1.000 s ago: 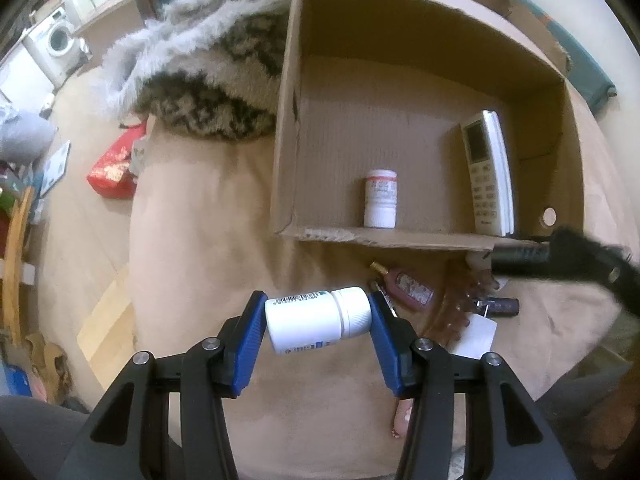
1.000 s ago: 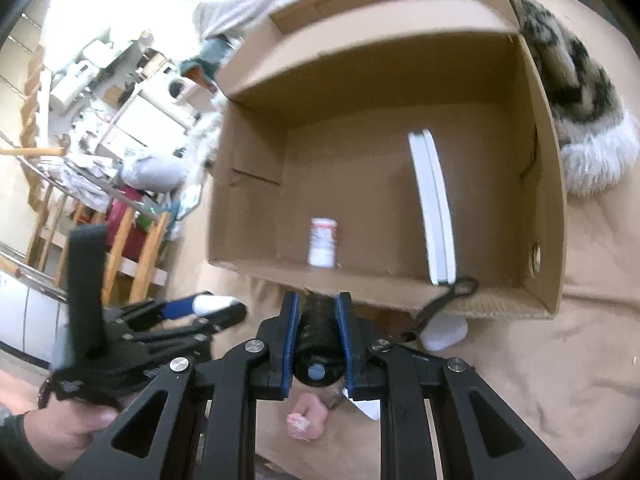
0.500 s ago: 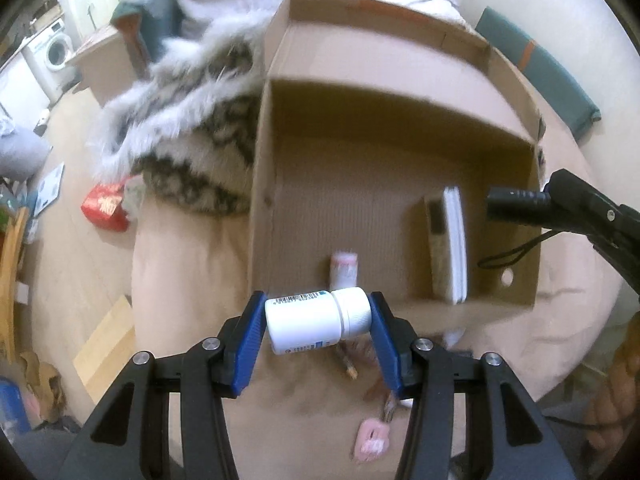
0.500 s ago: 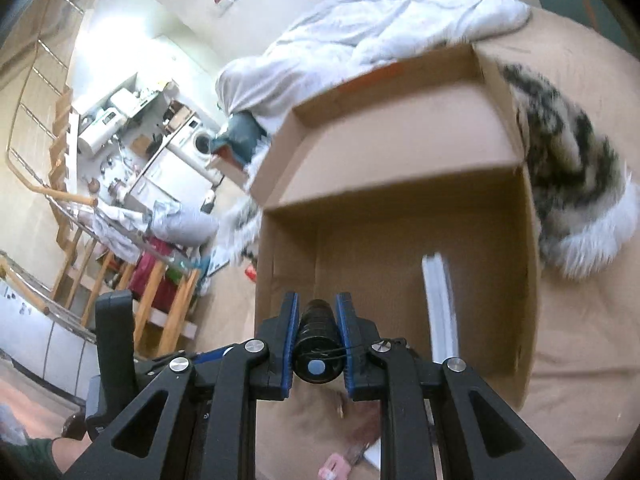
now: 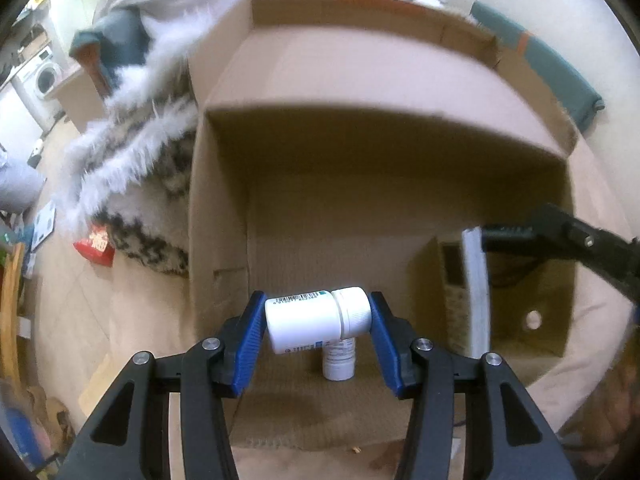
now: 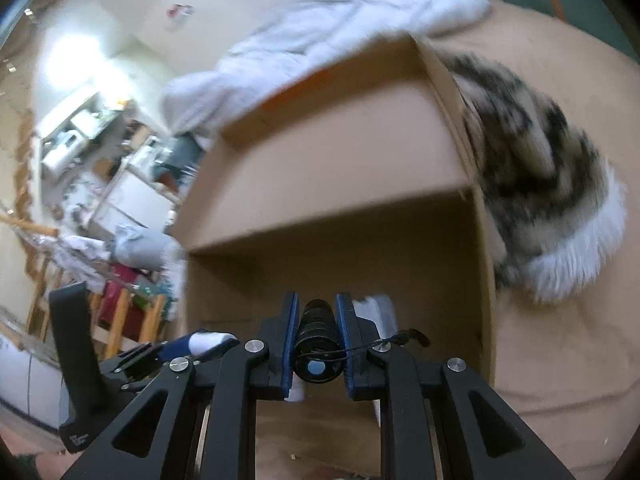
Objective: Organize rigid objects
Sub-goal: 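Lower the medicine bottle into the box with left tool while right tool places the flashlight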
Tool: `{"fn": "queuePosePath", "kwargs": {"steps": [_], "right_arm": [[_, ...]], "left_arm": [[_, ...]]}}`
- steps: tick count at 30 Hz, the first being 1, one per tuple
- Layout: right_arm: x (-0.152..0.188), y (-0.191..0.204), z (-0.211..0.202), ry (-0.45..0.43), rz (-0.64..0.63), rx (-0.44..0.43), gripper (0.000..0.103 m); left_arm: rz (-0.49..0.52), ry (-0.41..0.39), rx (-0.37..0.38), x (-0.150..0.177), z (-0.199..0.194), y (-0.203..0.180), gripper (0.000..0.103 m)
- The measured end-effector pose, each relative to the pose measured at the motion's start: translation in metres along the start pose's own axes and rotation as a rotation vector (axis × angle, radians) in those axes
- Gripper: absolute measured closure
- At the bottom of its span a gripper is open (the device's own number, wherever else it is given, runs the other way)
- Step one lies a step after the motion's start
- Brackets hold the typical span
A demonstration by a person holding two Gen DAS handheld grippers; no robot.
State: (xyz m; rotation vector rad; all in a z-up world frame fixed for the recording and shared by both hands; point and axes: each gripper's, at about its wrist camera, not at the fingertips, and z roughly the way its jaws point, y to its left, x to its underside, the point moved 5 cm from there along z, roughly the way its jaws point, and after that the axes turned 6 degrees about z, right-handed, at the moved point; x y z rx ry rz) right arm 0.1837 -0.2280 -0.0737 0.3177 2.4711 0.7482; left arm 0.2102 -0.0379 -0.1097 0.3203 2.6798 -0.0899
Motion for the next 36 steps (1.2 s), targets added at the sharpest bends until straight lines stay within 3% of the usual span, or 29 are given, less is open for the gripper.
{"fn": "queuePosePath", "kwargs": {"steps": [15,20,27,32,36], "right_arm": [[-0.003,-0.005,0.024,-0.004,-0.025,0.146,0.083],[-0.002,0.001,0.027,0.002,-0.067,0.175,0.083],[0.004,0.004,0.038,0.054,-0.089,0.186,0.083],[0.014,-0.004,0.049,0.149,-0.040,0.203,0.082],[0.018,-0.006,0.053,0.178,-0.055,0.255,0.082]], "left_arm": [[-0.023,0.020,0.022,-0.002,0.010,0.003,0.056],[-0.022,0.029,0.029,-0.002,0.018,-0.003,0.061],[0.000,0.027,0.013,-0.001,0.023,-0.014,0.061],[0.024,0.033,0.017,0.003,0.025,-0.023,0.061],[0.027,0.032,0.013,0.002,0.029,-0.025,0.061]]}}
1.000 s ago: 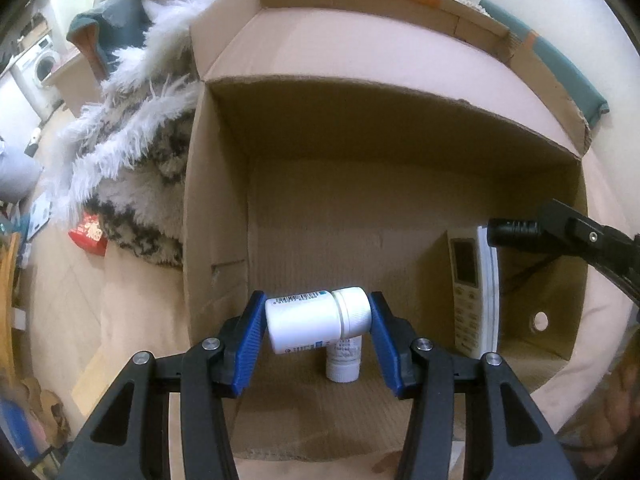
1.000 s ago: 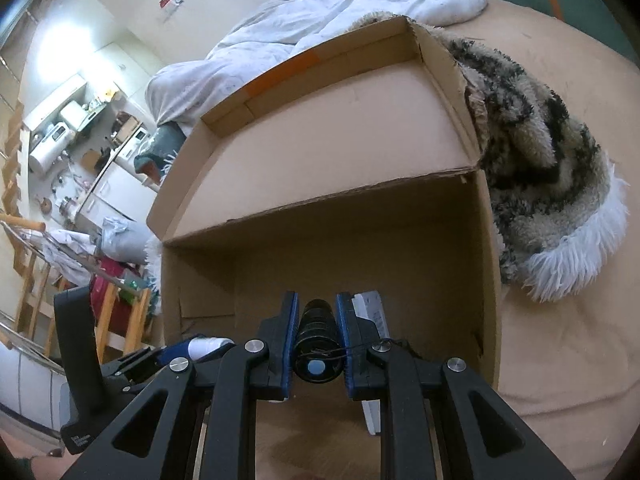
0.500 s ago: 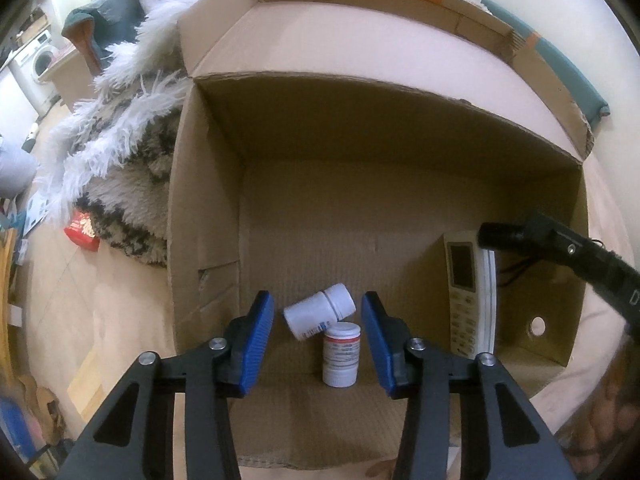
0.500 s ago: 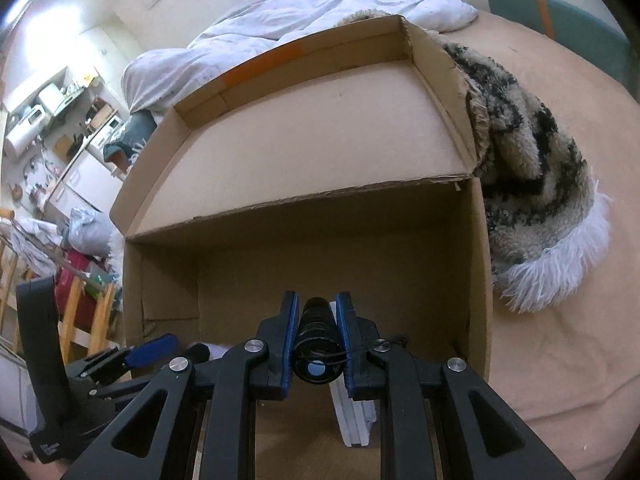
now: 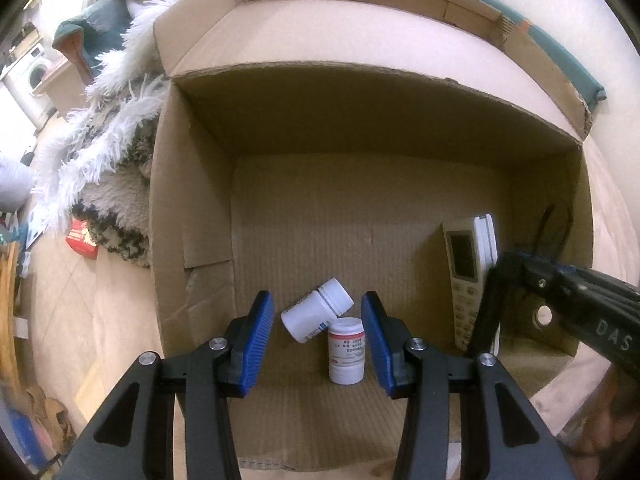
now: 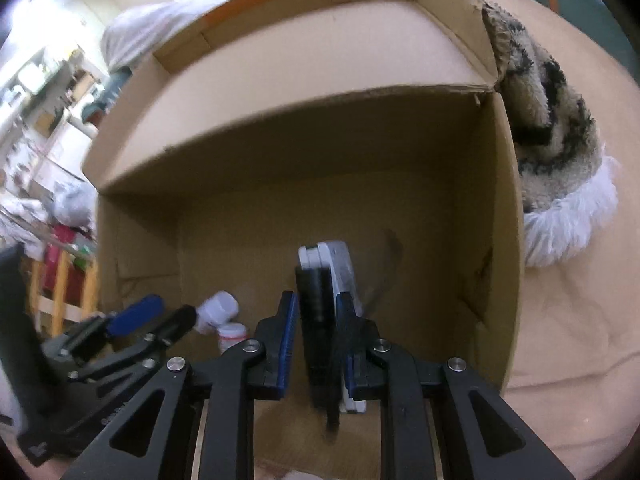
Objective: Organize rigid objects
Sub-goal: 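Lower the medicine bottle into the box with left tool while right tool places the flashlight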
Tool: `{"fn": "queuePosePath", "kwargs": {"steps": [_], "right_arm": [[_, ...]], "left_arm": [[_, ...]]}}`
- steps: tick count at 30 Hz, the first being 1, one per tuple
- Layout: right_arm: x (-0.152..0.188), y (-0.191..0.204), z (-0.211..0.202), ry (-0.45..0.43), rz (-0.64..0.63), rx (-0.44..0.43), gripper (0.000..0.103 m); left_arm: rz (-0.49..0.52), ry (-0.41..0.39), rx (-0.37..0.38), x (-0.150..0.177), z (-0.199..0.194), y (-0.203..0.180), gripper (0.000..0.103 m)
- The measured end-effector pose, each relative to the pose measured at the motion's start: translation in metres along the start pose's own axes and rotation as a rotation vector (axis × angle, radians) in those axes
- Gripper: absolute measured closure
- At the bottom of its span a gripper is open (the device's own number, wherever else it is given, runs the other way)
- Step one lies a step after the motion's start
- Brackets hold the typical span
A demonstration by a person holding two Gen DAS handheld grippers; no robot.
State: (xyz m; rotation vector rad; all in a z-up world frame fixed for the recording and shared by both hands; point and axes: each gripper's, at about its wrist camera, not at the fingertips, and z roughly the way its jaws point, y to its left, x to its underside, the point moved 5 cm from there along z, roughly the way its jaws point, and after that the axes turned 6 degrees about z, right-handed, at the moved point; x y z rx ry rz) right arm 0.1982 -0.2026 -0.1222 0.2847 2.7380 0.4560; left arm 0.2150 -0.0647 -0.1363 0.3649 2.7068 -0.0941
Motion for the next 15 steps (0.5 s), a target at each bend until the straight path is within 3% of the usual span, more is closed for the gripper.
{"fn": "queuePosePath", "kwargs": {"steps": [2,3,4,8,15], "right_arm": [[0.001,-0.002,0.004,0.037,0.025,-0.012,0.077],[0.002,-0.003,0.006,0.054,0.031,-0.013,0.066],[0.004,-0.003,0.007,0.070,0.037,-0.012,0.043],[0.011,0.005,0.003,0.095,0.011,-0.041,0.020],[0.016,0.005,-0.015,0.085,0.038,-0.087,0.009]], "left_arm": [[0.006,-0.004,-0.005,0.000,0.000,0.001,0.061],[0.012,-0.006,-0.010,0.000,0.001,-0.001,0.061],[0.017,-0.008,-0.012,0.001,-0.001,-0.001,0.061],[0.013,-0.004,0.001,0.003,-0.001,0.002,0.051],[0.008,-0.030,0.018,0.008,-0.016,0.008,0.036]]}}
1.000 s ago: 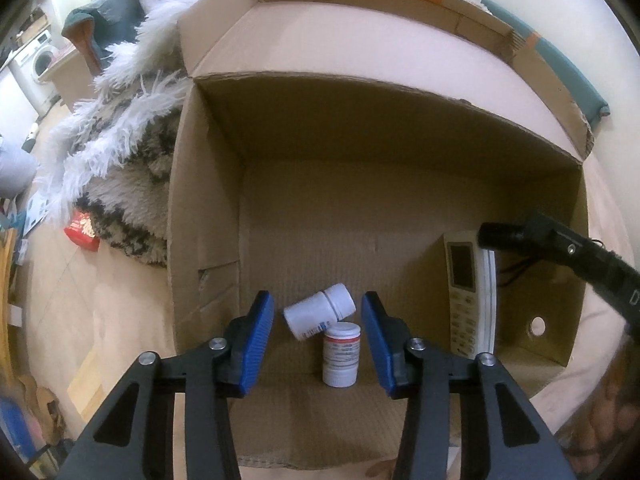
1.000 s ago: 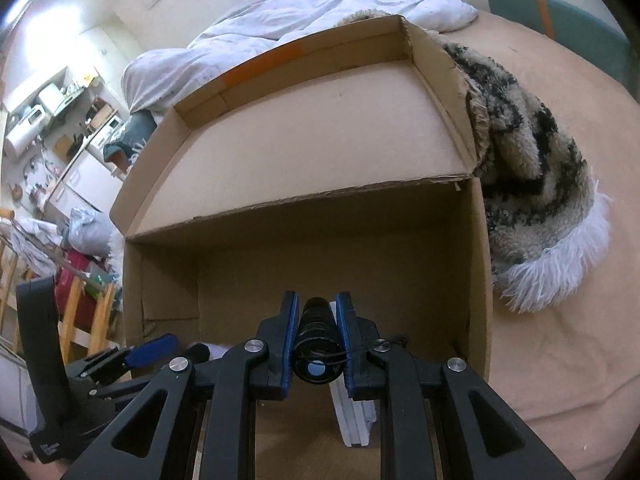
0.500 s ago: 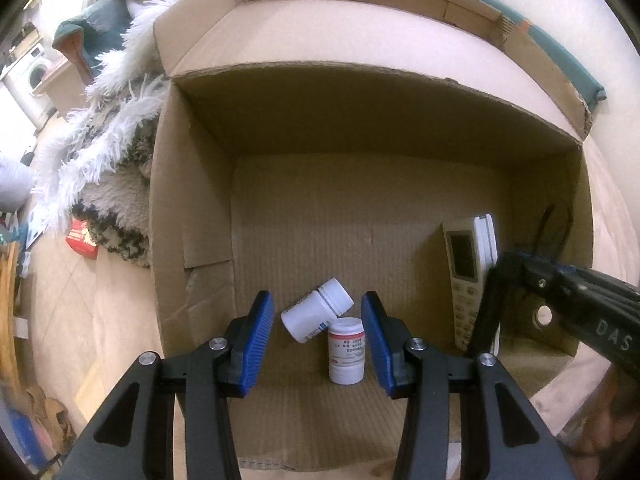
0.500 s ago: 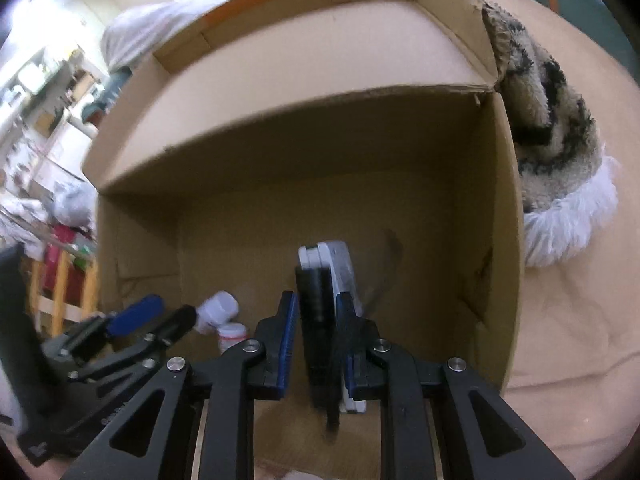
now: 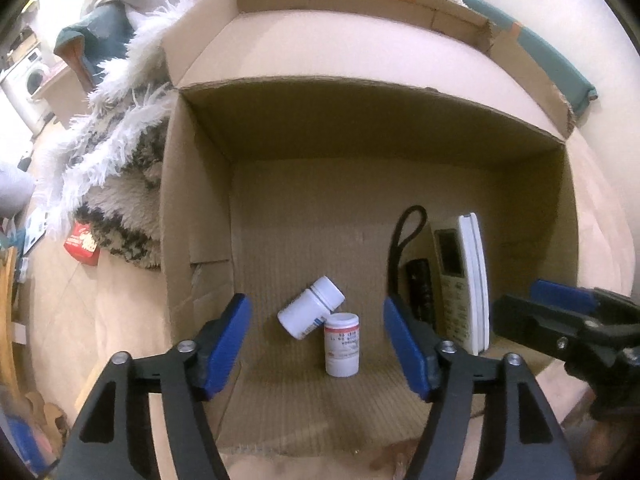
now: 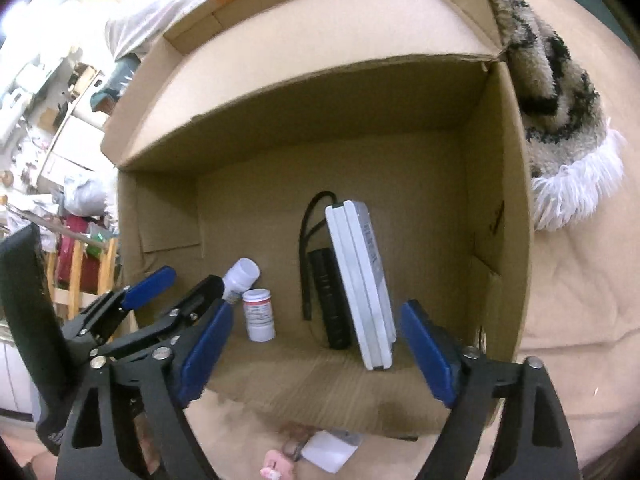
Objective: Organize rigid objects
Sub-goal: 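Lower the medicine bottle into the box with left tool while right tool places the flashlight, then move both tools out of the box toward the loose items on the blanket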
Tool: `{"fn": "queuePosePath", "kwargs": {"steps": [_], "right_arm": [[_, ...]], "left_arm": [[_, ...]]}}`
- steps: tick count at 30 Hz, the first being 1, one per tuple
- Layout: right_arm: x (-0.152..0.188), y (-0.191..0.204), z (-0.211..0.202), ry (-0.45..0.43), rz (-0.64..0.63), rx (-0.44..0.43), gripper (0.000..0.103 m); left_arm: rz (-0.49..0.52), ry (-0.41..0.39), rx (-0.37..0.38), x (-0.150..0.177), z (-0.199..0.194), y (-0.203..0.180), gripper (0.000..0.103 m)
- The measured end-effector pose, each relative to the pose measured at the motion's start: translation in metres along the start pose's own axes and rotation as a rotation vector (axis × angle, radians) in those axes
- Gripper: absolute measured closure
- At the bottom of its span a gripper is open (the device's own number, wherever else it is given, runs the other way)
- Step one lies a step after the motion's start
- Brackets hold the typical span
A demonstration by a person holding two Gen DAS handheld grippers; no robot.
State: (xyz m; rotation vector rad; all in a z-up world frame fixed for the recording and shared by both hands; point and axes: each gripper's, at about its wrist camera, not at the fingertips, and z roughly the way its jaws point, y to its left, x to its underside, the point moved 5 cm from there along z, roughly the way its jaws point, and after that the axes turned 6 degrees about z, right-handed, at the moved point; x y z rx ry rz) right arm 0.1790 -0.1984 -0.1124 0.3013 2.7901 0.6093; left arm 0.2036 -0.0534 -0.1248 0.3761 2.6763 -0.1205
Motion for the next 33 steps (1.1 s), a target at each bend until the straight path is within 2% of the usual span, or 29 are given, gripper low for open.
{"fn": "queuePosePath", "kwargs": {"steps": [5,11,14,22,28,33], "right_arm": [[0.011,0.006,-0.007,-0.002,-0.005,-0.029,0.009],[0.031,0.012,-0.017,-0.010,-0.025,-0.055,0.009],[0.039,0.016,-0.023,-0.028,-0.056,-0.046,0.009],[0.061,0.012,-0.047,-0.094,-0.065,-0.060,0.009],[0.075,0.002,-0.054,-0.117,-0.036,-0.068,0.009],[0.083,-0.002,-0.062,-0.166,-0.044,-0.085,0.009]], "left_arm": [[0.026,-0.013,-0.014,0.004,-0.016,0.005,0.035],[-0.040,0.003,0.016,0.004,-0.033,0.021,0.035],[-0.089,0.019,0.023,0.015,-0.046,0.032,0.035],[-0.123,-0.021,-0.022,0.049,-0.077,0.043,0.035],[-0.123,-0.018,-0.061,0.070,-0.079,0.044,0.034],[-0.116,-0.029,-0.052,0.082,-0.077,0.041,0.034]]}}
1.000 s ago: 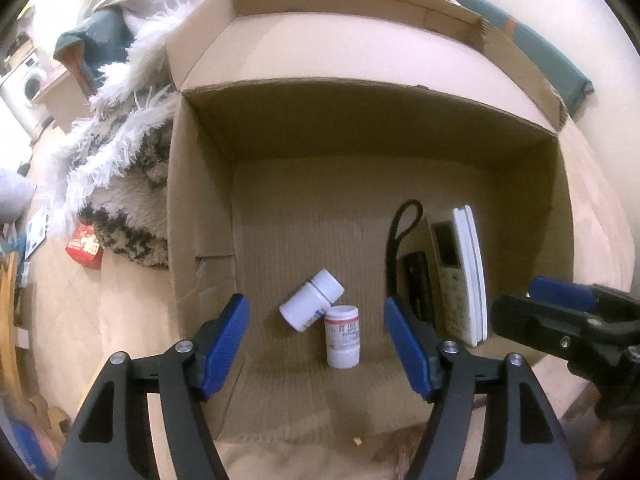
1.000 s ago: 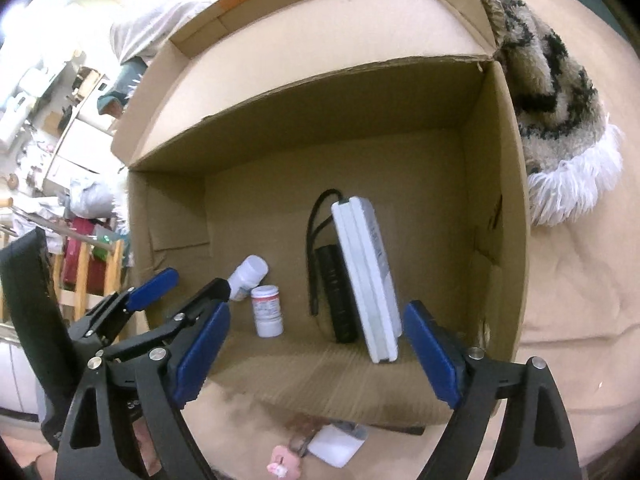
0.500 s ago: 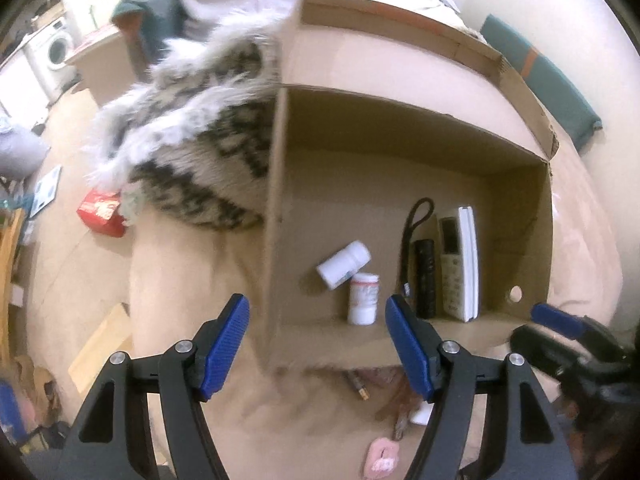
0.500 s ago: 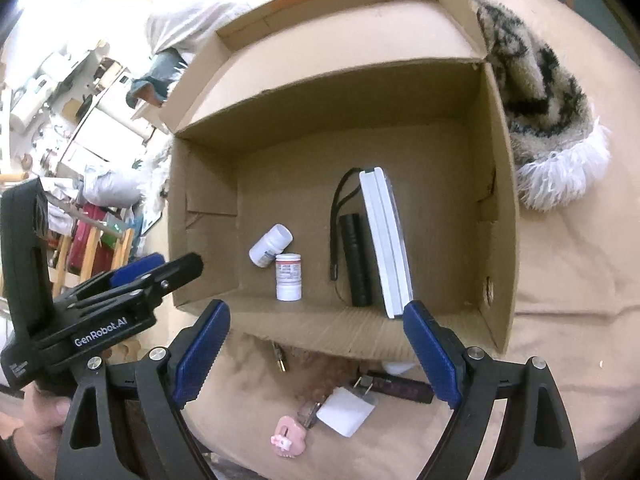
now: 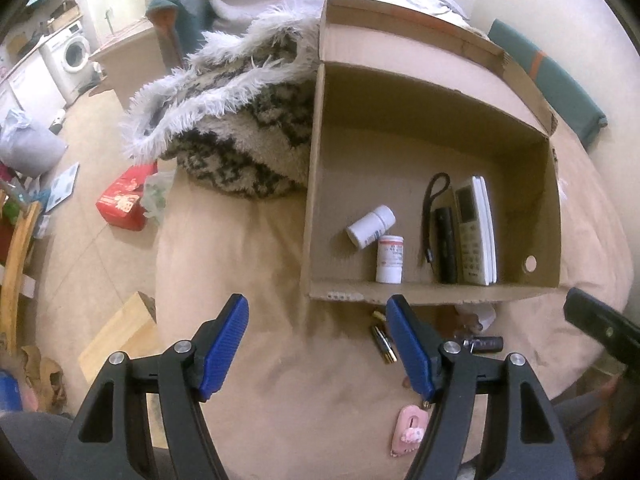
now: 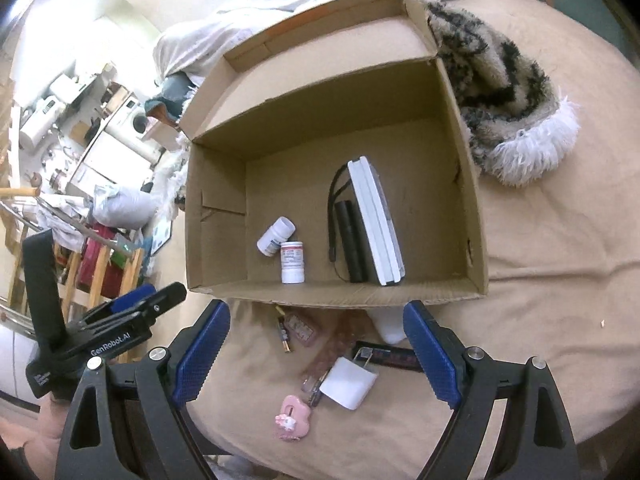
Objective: Organize rigid objects
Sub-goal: 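Move both tools out of the box toward the loose items on the blanket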
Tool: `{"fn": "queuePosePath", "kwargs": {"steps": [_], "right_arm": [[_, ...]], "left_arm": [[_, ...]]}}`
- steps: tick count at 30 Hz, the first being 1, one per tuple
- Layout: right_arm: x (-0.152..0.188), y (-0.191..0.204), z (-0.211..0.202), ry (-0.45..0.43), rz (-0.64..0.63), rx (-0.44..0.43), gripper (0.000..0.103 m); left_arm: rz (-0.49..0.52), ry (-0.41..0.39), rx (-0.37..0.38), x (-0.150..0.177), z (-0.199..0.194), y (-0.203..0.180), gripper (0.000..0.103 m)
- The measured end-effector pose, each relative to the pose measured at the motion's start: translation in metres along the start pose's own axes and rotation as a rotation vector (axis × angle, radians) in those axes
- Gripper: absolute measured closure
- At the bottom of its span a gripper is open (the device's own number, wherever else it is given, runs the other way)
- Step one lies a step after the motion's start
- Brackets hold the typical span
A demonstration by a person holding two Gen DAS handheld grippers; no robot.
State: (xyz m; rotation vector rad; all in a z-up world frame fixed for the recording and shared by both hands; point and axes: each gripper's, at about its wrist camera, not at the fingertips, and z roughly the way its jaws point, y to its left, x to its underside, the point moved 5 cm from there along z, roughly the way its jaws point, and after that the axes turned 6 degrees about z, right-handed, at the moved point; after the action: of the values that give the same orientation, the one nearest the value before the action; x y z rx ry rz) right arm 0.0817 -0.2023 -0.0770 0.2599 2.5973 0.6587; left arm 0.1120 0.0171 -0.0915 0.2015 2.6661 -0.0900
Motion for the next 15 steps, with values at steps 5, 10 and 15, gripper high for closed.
{"fn": "queuePosePath", "kwargs": {"steps": [5,10,15], "right_arm": [[0.008,-0.009,-0.005,-0.025,-0.013,0.028,0.009],[0.012,-0.023,0.004,0.013,0.016,0.083,0.009],[0.019,-0.038,0.031,0.118,0.065,0.144,0.009]], "left_arm": [[-0.023,0.028,0.007,0.004,0.011,0.001,0.035],[-0.045,0.035,-0.014,0.004,0.016,0.005,0.034],[-0.056,0.080,-0.010,0.009,0.024,0.008,0.034]]}}
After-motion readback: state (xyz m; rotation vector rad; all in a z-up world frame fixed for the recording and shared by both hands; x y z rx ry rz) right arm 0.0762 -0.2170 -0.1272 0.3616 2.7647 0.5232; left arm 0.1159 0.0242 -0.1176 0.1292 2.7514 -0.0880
